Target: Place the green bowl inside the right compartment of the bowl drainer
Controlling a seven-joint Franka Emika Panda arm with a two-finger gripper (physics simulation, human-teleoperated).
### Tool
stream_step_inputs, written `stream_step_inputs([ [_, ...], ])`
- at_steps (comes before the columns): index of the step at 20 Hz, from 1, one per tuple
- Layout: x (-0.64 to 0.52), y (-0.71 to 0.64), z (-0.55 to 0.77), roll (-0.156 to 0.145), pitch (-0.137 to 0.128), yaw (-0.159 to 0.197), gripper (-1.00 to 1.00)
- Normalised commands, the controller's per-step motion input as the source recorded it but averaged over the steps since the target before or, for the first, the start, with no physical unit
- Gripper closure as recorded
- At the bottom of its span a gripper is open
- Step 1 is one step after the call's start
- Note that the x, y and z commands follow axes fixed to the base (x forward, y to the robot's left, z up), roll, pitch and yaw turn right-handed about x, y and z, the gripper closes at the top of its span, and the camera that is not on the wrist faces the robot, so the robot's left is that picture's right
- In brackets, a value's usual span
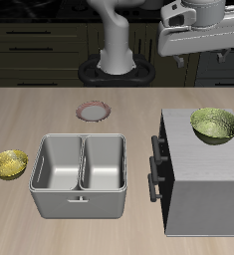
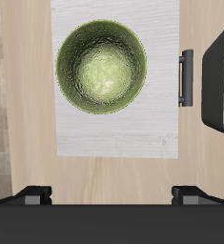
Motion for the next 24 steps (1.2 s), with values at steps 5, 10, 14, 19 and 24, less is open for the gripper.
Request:
stream_step_inputs([
  [5,0.21,0.13,0.07,-0.005,-0.003,0.003,-1.00],
  [10,0.21,-0.01,0.03,-0.031,-0.015,0.012,-1.00],
  [14,0.24,-0.05,0.17,-0.036,-0.051,0.021,-1.00],
  [19,0.16,-0.08,0.17,-0.036,-0.031,-0.011,-1.00],
  [24,0.14,-0.04,0.09,-0.011,-0.014,-0.030,-1.00],
])
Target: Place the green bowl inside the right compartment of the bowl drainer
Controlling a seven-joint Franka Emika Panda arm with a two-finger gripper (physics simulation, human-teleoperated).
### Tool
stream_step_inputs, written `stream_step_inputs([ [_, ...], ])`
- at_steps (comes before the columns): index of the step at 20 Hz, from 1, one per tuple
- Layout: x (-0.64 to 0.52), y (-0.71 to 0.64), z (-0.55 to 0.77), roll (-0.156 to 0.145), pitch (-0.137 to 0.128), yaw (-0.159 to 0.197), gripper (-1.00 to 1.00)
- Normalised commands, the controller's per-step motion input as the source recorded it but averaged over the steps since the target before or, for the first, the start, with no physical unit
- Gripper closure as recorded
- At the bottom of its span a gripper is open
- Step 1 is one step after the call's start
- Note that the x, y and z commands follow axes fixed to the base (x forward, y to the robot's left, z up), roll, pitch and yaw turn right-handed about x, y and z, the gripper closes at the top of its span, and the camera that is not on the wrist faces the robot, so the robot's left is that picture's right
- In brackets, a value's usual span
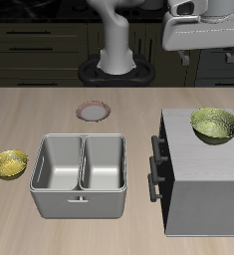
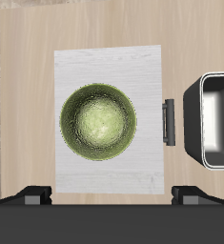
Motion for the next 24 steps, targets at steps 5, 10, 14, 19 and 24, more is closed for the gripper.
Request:
stream_step_inputs([
  [5,0.07,0.00,0.00,-0.001,-0.029,-0.015,-1.00],
  [10,0.12,-0.08,-0.05,0.004,-0.051,-0.047,-1.00],
  [14,0.12,-0.24,0.00,-0.033,-0.030,-0.017,-1.00],
  [19,0.06,-0.15,-0.06,-0.023,0.017,0.006,-1.00],
  [24,0.06,-0.03,-0.19,0.008,0.000,0.032,-1.00],
])
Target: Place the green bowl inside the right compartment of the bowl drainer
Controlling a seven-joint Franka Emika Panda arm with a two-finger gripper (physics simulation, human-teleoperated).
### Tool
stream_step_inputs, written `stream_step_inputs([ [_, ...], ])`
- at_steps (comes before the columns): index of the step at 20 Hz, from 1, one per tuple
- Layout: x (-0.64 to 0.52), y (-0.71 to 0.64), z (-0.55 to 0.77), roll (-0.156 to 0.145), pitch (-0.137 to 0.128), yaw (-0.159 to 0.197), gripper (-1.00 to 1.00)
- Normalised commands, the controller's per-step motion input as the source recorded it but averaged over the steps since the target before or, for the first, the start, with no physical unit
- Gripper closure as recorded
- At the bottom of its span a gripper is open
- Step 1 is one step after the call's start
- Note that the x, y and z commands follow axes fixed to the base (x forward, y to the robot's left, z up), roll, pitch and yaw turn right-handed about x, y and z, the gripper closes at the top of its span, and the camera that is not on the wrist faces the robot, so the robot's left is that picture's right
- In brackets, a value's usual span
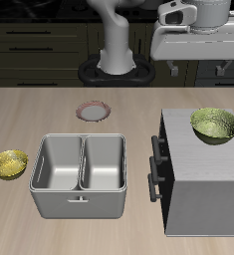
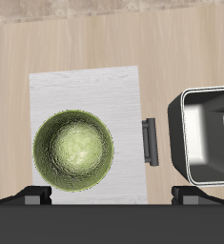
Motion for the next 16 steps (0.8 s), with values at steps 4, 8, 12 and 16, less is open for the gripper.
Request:
stream_step_inputs([
  [4,0.04,0.07,-0.31,0.012,0.030,0.018,-1.00],
  [8,0.04,0.02,-0.21,0.001,0.018,0.006,-1.00],
  [12,0.04,-0.04,-0.22,-0.001,0.007,0.012,-1.00],
  [16,0.02,-0.09,-0.26,-0.010,0.024,0.011,-1.00],
])
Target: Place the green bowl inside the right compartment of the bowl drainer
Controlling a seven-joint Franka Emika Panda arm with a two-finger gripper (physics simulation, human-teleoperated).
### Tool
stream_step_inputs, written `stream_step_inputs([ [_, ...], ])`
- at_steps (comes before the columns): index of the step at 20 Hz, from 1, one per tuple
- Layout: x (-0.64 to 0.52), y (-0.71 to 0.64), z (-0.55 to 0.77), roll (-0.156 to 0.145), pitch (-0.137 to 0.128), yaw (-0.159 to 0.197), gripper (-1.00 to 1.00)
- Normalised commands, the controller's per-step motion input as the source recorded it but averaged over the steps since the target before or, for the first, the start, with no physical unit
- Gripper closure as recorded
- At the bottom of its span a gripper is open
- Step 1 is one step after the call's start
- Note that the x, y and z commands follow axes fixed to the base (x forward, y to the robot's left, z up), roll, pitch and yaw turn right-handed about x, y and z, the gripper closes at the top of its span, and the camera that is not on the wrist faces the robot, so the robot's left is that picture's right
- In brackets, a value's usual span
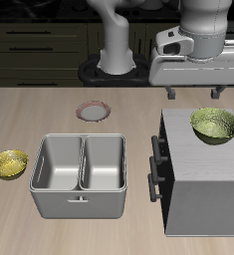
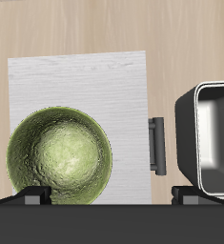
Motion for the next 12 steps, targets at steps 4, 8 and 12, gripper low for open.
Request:
stream_step_inputs([
  [4,0.00,-0.02,-0.25,0.012,0.007,0.007,-1.00],
  [8,0.02,0.00,-0.17,0.009,0.013,-0.014,-1.00],
  [12,-0.02,0.13,-0.35,0.031,0.039,-0.002,-1.00],
])
